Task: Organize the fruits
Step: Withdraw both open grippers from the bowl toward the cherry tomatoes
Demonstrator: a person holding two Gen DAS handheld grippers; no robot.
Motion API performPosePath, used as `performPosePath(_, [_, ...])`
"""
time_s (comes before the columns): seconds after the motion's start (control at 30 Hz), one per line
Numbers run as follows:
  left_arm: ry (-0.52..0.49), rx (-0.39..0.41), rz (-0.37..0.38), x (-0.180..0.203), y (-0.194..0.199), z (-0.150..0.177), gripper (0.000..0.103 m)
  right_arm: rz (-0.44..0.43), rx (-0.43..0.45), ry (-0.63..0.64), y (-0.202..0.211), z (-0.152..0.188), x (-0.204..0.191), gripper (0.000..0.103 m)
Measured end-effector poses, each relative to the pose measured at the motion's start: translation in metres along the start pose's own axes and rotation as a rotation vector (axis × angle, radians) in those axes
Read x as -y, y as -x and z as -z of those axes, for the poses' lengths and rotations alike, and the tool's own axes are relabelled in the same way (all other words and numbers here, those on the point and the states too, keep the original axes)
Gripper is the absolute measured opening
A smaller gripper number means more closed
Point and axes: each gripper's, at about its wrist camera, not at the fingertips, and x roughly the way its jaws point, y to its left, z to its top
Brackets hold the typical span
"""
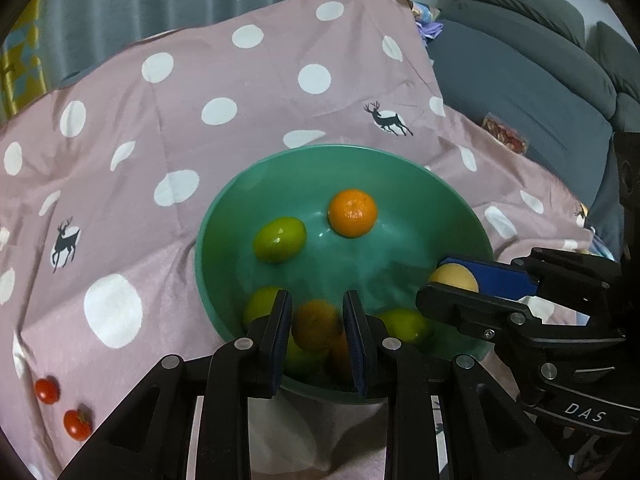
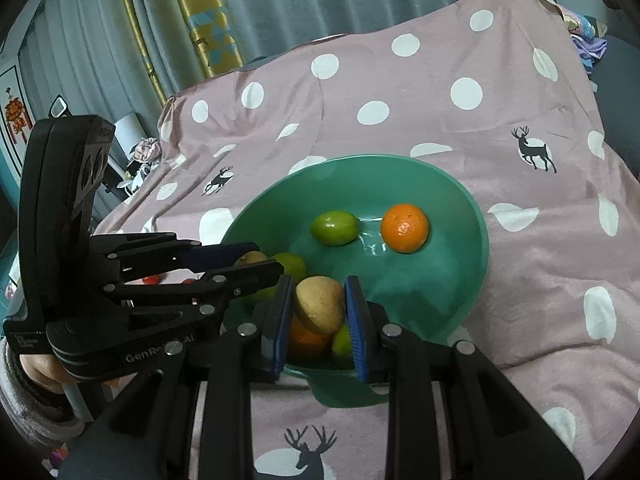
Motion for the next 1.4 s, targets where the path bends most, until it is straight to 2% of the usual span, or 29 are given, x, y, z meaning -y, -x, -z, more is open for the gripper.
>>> performPosePath(0.1, [0.004, 0.006, -0.007, 0.000, 0.001, -0.001, 0.027, 0.011, 0.004, -0.005, 0.001, -0.001, 0.001, 0.029])
performPosePath(0.13, [0.006, 0.007, -0.007, 0.000, 0.002, -0.001, 0.030, 0.012, 0.007, -0.008, 0.002, 0.000, 0.002, 0.029])
performPosePath(0.2, [0.013, 0.011, -0.006, -0.003, 0.005, 0.000, 0.042, 0.014, 0.015, -0.018, 0.004, 0.000, 0.003, 0.031])
performPosePath(0.27, [0.024, 0.020, -0.014, -0.005, 0.010, 0.001, 0.063, 0.011, 0.023, -0.033, 0.007, 0.000, 0.004, 0.035])
performPosePath(0.33, [0.049, 0.034, -0.010, -0.010, 0.018, 0.004, 0.068, 0.008, 0.032, -0.051, 0.010, 0.002, 0.006, 0.044])
performPosePath(0.5, [0.114, 0.026, -0.022, -0.026, 0.034, 0.020, 0.069, 0.009, 0.046, -0.062, 0.018, 0.004, 0.001, 0.049])
performPosePath(0.63, [0.163, 0.018, -0.054, -0.039, 0.049, 0.036, 0.080, 0.014, 0.064, -0.056, 0.029, 0.005, -0.005, 0.060])
performPosePath(0.73, [0.205, 0.011, -0.081, -0.050, 0.059, 0.051, 0.082, 0.018, 0.072, -0.046, 0.036, 0.006, -0.010, 0.068])
performPosePath(0.87, [0.272, 0.003, -0.111, -0.066, 0.070, 0.071, 0.090, 0.015, 0.072, -0.037, 0.044, 0.009, -0.018, 0.077])
performPosePath(0.93, [0.300, -0.004, -0.126, -0.073, 0.075, 0.081, 0.090, 0.009, 0.068, -0.032, 0.046, 0.010, -0.022, 0.081])
performPosePath(1.1, [0.358, -0.011, -0.152, -0.087, 0.087, 0.102, 0.090, -0.013, 0.063, -0.004, 0.053, 0.012, -0.036, 0.081])
performPosePath(1.4, [0.385, -0.006, -0.185, -0.103, 0.112, 0.135, 0.090, -0.068, 0.043, 0.055, 0.055, 0.017, -0.064, 0.081])
